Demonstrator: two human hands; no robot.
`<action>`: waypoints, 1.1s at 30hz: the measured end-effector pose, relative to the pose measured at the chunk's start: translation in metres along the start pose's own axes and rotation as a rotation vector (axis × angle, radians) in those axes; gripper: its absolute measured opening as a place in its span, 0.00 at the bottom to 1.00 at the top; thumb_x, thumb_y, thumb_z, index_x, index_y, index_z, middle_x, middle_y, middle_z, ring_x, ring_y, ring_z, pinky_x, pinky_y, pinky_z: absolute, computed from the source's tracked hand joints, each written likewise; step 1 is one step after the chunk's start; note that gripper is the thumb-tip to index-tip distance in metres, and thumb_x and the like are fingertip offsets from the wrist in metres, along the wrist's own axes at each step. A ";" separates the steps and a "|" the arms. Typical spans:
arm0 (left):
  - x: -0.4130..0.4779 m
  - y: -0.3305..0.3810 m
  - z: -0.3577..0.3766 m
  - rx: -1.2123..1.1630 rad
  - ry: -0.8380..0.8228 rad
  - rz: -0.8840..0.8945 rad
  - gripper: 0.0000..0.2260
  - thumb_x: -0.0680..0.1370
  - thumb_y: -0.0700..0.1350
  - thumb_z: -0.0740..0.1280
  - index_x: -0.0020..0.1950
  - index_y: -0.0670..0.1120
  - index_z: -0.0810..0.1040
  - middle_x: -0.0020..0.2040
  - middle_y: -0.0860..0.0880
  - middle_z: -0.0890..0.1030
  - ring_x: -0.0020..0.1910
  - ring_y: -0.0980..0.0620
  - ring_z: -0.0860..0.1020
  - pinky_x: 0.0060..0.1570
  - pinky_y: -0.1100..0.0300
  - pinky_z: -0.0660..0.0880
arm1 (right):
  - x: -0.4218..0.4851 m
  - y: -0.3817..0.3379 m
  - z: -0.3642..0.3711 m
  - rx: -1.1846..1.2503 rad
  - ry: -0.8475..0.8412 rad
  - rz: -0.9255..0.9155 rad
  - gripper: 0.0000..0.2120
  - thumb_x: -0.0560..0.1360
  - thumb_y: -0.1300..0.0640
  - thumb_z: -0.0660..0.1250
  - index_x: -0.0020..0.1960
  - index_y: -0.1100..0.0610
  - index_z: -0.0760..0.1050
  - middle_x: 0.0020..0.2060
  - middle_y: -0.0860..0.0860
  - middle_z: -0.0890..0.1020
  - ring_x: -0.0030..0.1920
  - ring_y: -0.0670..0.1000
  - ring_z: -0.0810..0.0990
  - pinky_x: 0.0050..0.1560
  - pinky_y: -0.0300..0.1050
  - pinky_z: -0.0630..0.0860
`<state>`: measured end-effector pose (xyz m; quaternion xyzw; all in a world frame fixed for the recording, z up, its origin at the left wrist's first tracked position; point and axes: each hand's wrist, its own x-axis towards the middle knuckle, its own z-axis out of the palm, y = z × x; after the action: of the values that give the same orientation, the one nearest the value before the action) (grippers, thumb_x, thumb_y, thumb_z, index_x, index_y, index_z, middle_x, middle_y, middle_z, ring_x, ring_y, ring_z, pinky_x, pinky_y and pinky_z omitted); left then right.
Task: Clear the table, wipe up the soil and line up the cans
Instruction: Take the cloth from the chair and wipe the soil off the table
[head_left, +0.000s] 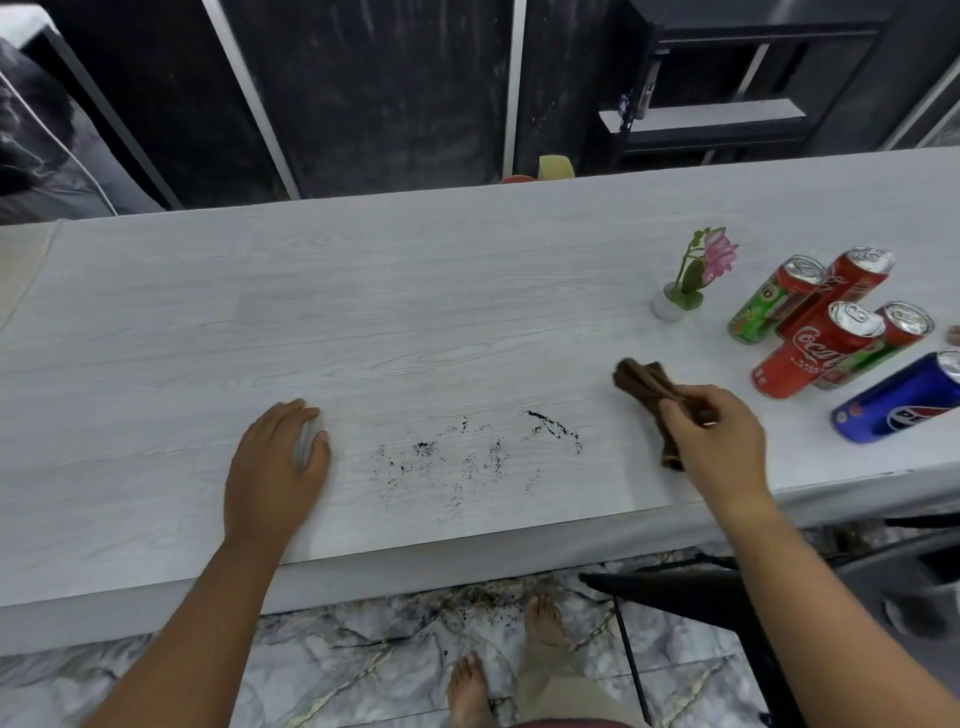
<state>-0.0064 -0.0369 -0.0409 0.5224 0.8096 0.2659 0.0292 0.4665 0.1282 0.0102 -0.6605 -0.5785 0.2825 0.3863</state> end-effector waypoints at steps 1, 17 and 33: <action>0.000 0.000 0.000 -0.002 0.002 -0.001 0.17 0.85 0.48 0.70 0.73 0.48 0.80 0.76 0.50 0.79 0.78 0.48 0.73 0.77 0.54 0.66 | 0.004 0.011 -0.014 -0.076 0.033 -0.001 0.07 0.78 0.54 0.74 0.56 0.46 0.84 0.48 0.47 0.84 0.46 0.45 0.83 0.44 0.44 0.82; -0.005 0.004 0.000 -0.014 -0.014 -0.013 0.18 0.86 0.48 0.68 0.76 0.46 0.79 0.78 0.48 0.77 0.81 0.46 0.70 0.81 0.44 0.67 | -0.062 -0.015 0.033 0.085 -0.137 -0.008 0.08 0.79 0.57 0.75 0.56 0.47 0.85 0.50 0.46 0.85 0.48 0.39 0.83 0.43 0.29 0.79; -0.003 0.001 0.003 -0.005 -0.008 -0.016 0.18 0.86 0.48 0.68 0.75 0.48 0.79 0.78 0.49 0.77 0.81 0.47 0.70 0.80 0.45 0.67 | -0.028 0.025 -0.024 -0.332 0.034 0.041 0.08 0.80 0.57 0.71 0.59 0.57 0.82 0.48 0.50 0.79 0.47 0.54 0.78 0.48 0.47 0.73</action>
<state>-0.0030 -0.0375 -0.0439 0.5168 0.8130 0.2658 0.0359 0.4950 0.0955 -0.0002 -0.7317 -0.5970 0.1796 0.2756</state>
